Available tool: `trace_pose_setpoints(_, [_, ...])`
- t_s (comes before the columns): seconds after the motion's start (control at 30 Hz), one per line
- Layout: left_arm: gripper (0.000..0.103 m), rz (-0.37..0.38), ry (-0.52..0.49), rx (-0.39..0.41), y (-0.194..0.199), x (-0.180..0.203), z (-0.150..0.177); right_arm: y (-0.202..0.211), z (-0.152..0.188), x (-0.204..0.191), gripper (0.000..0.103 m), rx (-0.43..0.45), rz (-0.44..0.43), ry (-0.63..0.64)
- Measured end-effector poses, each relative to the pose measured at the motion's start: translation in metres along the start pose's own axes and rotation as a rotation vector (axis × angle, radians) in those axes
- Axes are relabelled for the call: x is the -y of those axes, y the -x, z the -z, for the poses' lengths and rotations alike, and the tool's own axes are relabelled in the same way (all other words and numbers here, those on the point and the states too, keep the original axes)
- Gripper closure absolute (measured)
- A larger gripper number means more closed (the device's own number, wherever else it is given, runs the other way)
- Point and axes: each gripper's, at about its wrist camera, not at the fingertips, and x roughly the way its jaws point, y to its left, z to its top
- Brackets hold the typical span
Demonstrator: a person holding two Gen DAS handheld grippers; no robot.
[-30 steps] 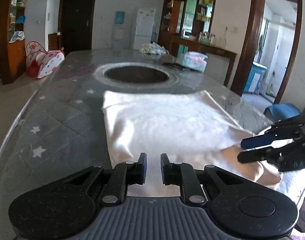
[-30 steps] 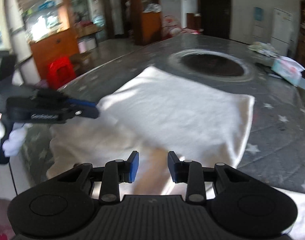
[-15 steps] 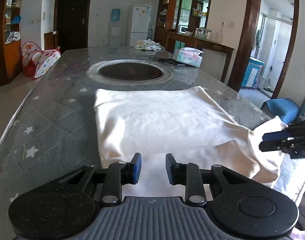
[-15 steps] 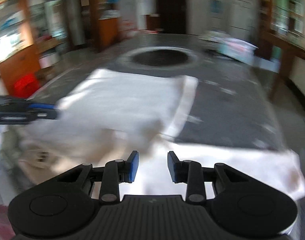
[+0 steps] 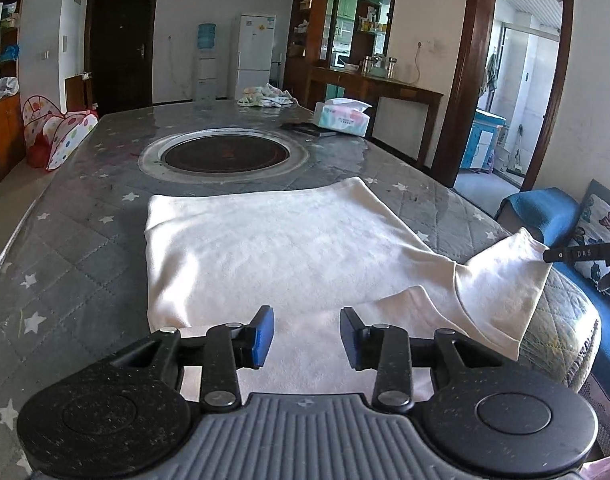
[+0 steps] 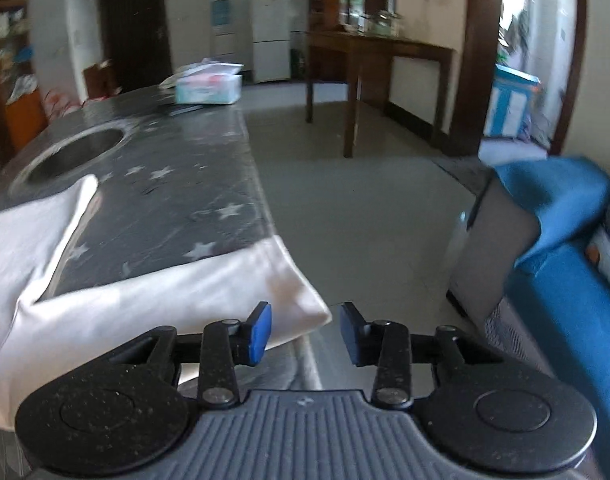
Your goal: Fold clothes
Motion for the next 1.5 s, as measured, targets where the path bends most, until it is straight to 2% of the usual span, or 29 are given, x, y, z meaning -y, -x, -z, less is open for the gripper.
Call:
trace_pose_setpoints(0.13, [0.061, -0.006, 0.001, -0.009, -0.001, 0.001, 0.001, -0.012, 0.000, 0.016, 0.066, -0.009, -0.080, -0.096])
trace_pose_setpoints(0.2, [0.060, -0.004, 0.000, -0.012, -0.001, 0.001, 0.001, -0.015, -0.001, 0.021, 0.074, -0.017, -0.117, -0.140])
trace_pose_setpoints(0.23, [0.060, -0.004, -0.001, -0.013, -0.001, 0.002, 0.001, -0.015, -0.001, 0.023, 0.082, -0.015, -0.125, -0.155])
trace_pose_setpoints(0.33, [0.059, -0.004, -0.001, -0.018, -0.002, 0.002, 0.001, -0.009, -0.003, 0.018, 0.095, 0.004, -0.109, -0.134])
trace_pose_setpoints(0.43, [0.058, -0.001, -0.003, -0.018, -0.002, 0.003, 0.002, 0.001, -0.008, 0.009, 0.097, 0.029, -0.124, -0.101])
trace_pose_setpoints(0.57, [0.056, 0.000, -0.009, -0.011, 0.000, 0.005, 0.004, 0.023, -0.022, -0.010, 0.098, 0.076, -0.225, -0.058])
trace_pose_setpoints(0.8, [0.053, -0.016, 0.015, 0.015, 0.012, -0.004, 0.010, 0.067, -0.060, -0.079, 0.098, 0.141, -0.514, 0.063])
trace_pose_setpoints(1.03, [0.052, -0.041, 0.059, 0.057, 0.034, -0.020, 0.020, 0.092, -0.081, -0.174, 0.098, 0.129, -0.744, 0.245])
trace_pose_setpoints(1.27, [0.051, -0.069, 0.122, 0.079, 0.049, -0.040, 0.034, 0.094, -0.063, -0.263, 0.098, 0.058, -0.849, 0.423])
trace_pose_setpoints(1.4, [0.050, -0.084, 0.151, 0.084, 0.054, -0.048, 0.041, 0.089, -0.043, -0.299, 0.098, -0.011, -0.889, 0.476])
trace_pose_setpoints(1.5, [0.050, -0.092, 0.167, 0.082, 0.055, -0.053, 0.043, 0.085, -0.029, -0.313, 0.098, -0.050, -0.913, 0.487])
